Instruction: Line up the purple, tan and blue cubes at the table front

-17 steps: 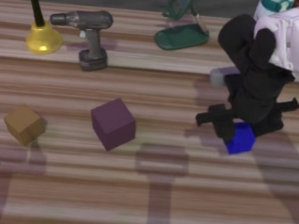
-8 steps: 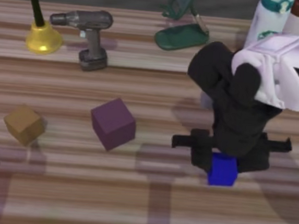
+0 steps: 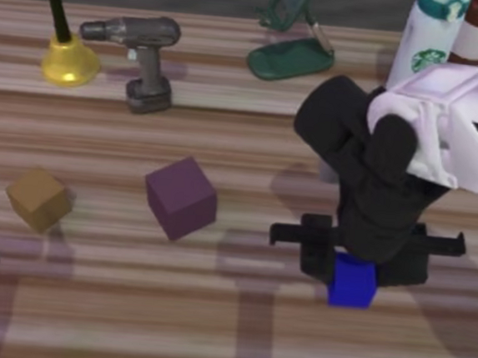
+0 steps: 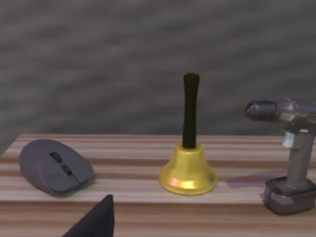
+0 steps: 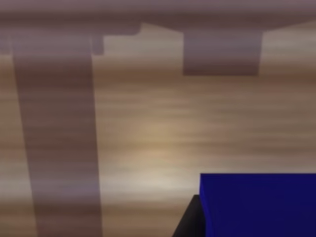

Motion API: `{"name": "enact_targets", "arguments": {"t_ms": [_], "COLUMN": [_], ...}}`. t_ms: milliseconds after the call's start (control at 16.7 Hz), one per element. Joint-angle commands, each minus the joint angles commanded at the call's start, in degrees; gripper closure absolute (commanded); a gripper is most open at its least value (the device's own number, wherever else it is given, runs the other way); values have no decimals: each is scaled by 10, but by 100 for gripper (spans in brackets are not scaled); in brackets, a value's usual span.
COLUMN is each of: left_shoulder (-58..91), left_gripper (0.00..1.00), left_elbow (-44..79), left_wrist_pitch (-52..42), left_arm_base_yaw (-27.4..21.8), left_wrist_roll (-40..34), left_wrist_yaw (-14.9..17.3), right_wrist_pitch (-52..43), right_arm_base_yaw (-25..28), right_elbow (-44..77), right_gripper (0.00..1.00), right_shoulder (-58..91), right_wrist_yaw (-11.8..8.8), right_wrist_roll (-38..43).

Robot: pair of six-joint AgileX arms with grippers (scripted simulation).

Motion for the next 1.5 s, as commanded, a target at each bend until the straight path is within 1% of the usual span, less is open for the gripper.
{"name": "enact_targets", "arguments": {"t_ms": [120, 480, 780, 1500], "left_shoulder": [0, 0, 0, 0], "left_gripper": [0, 0, 0, 0], "left_elbow": [0, 0, 0, 0], "left_wrist_pitch": [0, 0, 0, 0], "left_arm_base_yaw": [0, 0, 0, 0], "left_wrist_roll": [0, 0, 0, 0], "left_wrist_yaw": [0, 0, 0, 0], "right_wrist_pitch": [21, 142, 152, 152], "right_arm_base_yaw": [-1, 5, 6, 6], "right_elbow": [-14, -86, -93, -93], "right_gripper": [100, 100, 100, 10], "right_shoulder": [7, 54, 59, 59], "right_wrist_yaw": [0, 1, 1, 1], "right_wrist_roll": [1, 3, 4, 4]}}
